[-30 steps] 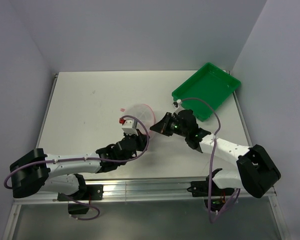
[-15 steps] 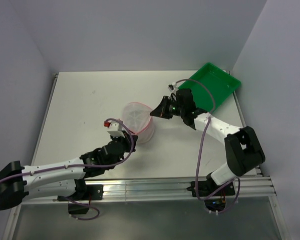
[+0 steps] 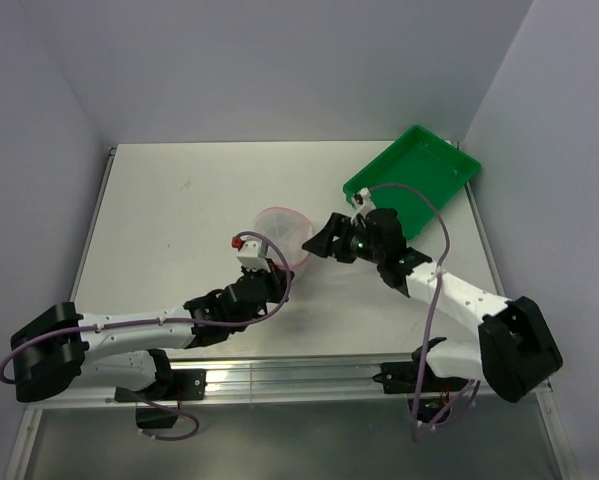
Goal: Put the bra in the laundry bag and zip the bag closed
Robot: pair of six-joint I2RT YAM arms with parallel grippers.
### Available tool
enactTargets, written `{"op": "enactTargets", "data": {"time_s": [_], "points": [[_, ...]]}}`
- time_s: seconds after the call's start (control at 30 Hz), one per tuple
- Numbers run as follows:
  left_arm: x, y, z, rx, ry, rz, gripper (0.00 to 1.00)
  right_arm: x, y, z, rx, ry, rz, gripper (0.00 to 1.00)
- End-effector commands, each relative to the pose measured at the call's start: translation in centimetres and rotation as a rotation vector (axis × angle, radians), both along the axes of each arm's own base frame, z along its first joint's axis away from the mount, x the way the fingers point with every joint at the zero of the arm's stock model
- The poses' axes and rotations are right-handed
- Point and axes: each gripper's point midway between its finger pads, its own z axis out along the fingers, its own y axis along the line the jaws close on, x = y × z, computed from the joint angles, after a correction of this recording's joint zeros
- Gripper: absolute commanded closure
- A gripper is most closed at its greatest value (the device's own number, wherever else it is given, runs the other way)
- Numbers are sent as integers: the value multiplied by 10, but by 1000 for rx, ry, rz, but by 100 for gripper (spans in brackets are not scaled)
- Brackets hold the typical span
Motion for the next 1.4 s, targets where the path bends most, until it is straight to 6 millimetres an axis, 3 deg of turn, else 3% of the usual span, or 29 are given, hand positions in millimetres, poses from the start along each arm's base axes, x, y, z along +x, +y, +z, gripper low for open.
{"op": "enactTargets", "data": {"time_s": [0.0, 0.13, 0.2, 0.27, 0.53, 0.67, 0.8, 0.87, 0.9, 1.1, 1.17, 1.2, 1.3, 1.37], "points": [[2, -25, 36, -104, -46, -47, 100, -19, 11, 20, 116, -58, -12, 22], [0, -29, 34, -111, -35, -64, 100, -36, 27, 25, 173, -52, 35, 30], [-1, -29, 34, -113, -33, -69, 100, -33, 32, 27, 181, -47, 32, 41], [-2, -29, 36, -114, -35, -74, 100, -26, 32, 28, 182, -52, 12, 61], [6, -10, 38, -88, -53, -60, 100, -8, 33, 25, 143, -55, -33, 100], [10, 12, 36, -89, -34, -40, 100, 12, 19, 22, 109, -59, -67, 100], [17, 45, 20, -47, -6, 24, 100, 26, 12, 24, 104, -63, -53, 100], [18, 57, 21, -52, -7, 48, 100, 30, 15, 26, 90, -71, -3, 100], [18, 65, 12, -32, 7, 62, 100, 33, 16, 25, 78, -72, 7, 100], [13, 61, 19, -82, 0, 31, 100, 56, 28, 30, 9, -85, 75, 100], [13, 53, 20, -100, 4, 5, 100, 58, 26, 20, -29, -54, 71, 99], [13, 49, 23, -113, 3, -10, 100, 58, 26, 21, -30, -53, 69, 95], [13, 34, 27, -152, 8, -48, 100, 49, 20, 16, -31, -43, 32, 50], [15, 24, 29, -181, 8, -68, 100, 39, 17, 21, -24, -56, 22, 39]]}}
